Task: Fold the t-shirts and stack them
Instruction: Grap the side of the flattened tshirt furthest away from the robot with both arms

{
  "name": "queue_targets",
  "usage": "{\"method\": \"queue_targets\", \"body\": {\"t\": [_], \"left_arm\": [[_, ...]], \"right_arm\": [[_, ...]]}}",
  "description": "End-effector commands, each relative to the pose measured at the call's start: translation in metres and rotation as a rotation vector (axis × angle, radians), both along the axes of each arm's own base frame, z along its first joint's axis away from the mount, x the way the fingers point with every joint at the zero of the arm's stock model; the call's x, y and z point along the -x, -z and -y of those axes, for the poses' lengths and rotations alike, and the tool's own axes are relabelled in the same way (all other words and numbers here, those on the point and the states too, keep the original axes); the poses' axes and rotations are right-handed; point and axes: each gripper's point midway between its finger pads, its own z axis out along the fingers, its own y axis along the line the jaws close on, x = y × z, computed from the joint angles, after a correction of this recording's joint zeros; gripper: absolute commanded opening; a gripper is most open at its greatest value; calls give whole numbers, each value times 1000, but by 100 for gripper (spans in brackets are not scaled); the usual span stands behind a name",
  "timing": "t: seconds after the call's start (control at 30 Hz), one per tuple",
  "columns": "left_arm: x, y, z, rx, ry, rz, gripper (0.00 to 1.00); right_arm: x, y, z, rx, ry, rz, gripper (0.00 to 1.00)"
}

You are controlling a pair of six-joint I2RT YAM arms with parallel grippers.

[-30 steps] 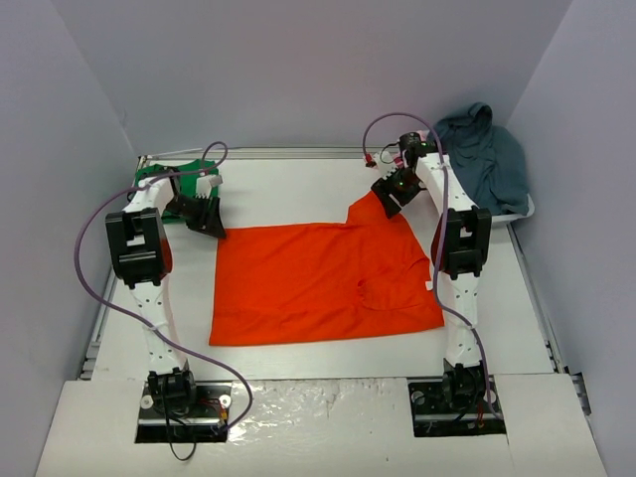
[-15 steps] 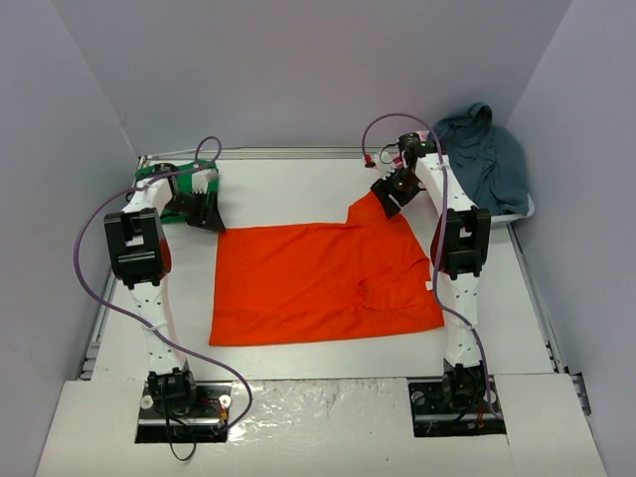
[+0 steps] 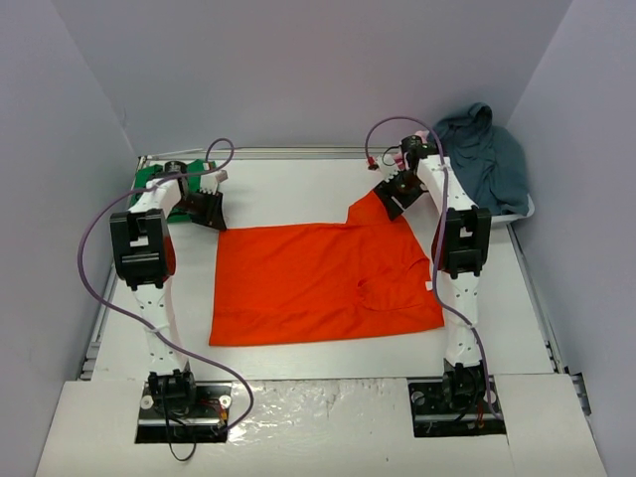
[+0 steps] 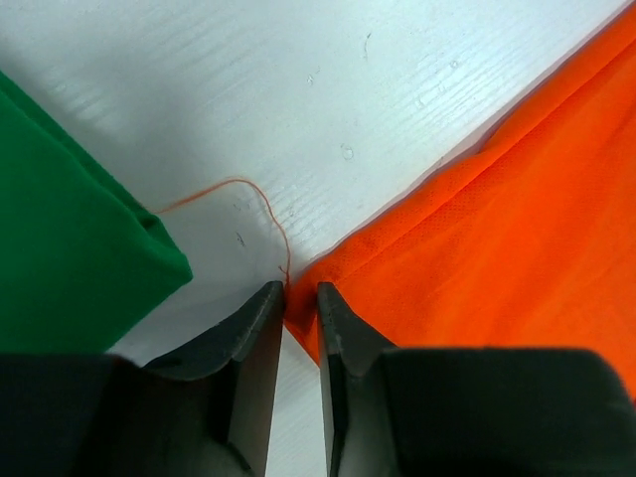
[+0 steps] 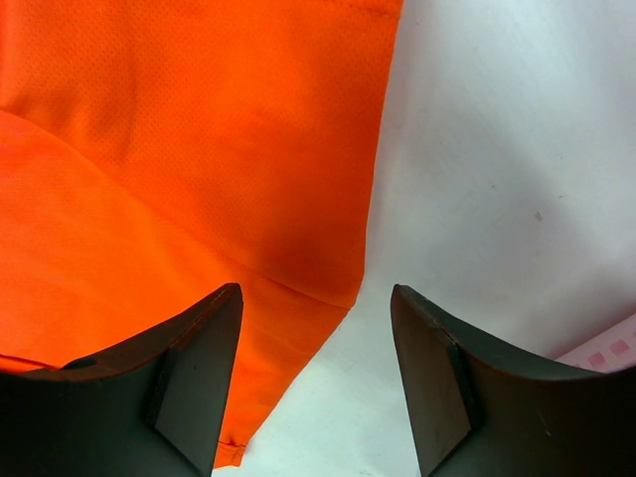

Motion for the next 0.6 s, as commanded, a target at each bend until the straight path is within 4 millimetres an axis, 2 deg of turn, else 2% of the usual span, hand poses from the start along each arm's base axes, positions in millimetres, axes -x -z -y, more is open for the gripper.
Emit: {"method": "queue_targets", "body": {"t": [0.0, 0.07, 0.17, 0.2, 0.3, 0.5, 0.57], "left_arm": [[27, 37, -6, -135, 32, -99, 19], [32, 39, -6, -155, 38, -101, 17], [37, 38, -6, -171, 44, -102, 4], [38, 37, -5, -170, 47, -104, 2], [41, 34, -3, -161, 50, -104, 2], [40, 13, 6, -118, 34, -60, 2], [39, 4, 9, -106, 34, -45, 2]], "right_arm": [[9, 2, 11, 23, 5, -31, 58], [9, 3, 13, 26, 8, -32, 58], [9, 5, 16, 31, 15, -35, 58], [8, 5, 16, 31, 17, -32, 58], [5, 1, 15, 13, 25, -18, 57], [-24, -21, 5, -103, 69, 88, 58], [-30, -20, 0, -141, 82, 93, 59]]}}
